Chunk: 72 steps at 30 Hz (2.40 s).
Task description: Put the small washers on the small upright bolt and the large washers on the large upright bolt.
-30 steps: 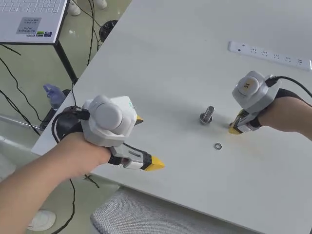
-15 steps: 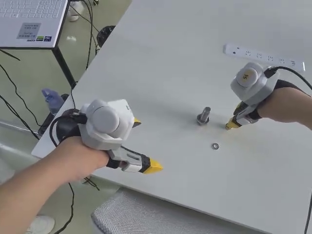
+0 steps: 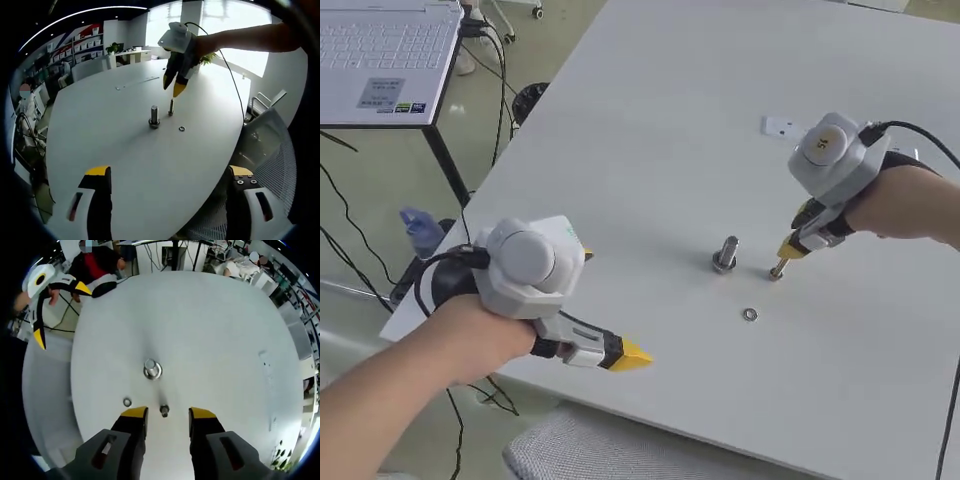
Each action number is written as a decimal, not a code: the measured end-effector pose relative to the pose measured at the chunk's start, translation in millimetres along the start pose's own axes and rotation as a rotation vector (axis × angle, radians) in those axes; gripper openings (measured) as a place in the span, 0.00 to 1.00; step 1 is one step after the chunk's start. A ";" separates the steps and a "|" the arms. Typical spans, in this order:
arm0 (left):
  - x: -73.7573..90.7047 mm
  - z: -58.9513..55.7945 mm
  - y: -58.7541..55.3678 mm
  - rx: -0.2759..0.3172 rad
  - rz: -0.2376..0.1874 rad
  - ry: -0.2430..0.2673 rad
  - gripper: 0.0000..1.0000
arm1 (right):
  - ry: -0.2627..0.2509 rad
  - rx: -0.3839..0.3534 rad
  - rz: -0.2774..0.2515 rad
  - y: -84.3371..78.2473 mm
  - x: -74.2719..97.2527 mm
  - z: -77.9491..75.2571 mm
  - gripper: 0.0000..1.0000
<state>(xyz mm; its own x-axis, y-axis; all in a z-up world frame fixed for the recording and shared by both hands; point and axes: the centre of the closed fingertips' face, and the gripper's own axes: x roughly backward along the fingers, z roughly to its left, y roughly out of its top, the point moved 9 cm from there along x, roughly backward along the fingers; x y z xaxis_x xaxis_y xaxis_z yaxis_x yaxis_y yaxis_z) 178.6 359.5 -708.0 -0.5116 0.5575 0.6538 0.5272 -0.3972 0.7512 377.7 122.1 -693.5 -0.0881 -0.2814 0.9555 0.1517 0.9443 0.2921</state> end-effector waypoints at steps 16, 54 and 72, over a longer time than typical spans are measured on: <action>10.1 -1.7 -1.3 0.019 -0.011 0.019 0.99 | 0.013 0.049 -0.033 1.5 5.2 30.0 0.34; 9.6 -10.1 -10.5 0.017 -0.024 0.022 0.97 | 0.025 0.013 -0.048 -13.7 -36.2 77.3 0.31; 9.5 -7.0 -13.0 0.021 -0.021 0.022 0.95 | 0.020 0.041 0.027 -19.4 -73.0 76.5 0.29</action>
<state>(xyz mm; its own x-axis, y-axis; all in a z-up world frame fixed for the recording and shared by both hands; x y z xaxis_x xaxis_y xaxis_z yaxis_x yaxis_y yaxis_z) 162.1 364.8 -710.9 -0.5374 0.5493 0.6399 0.5300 -0.3703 0.7629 305.8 137.4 -772.0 -0.0647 -0.2592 0.9637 0.1134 0.9575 0.2651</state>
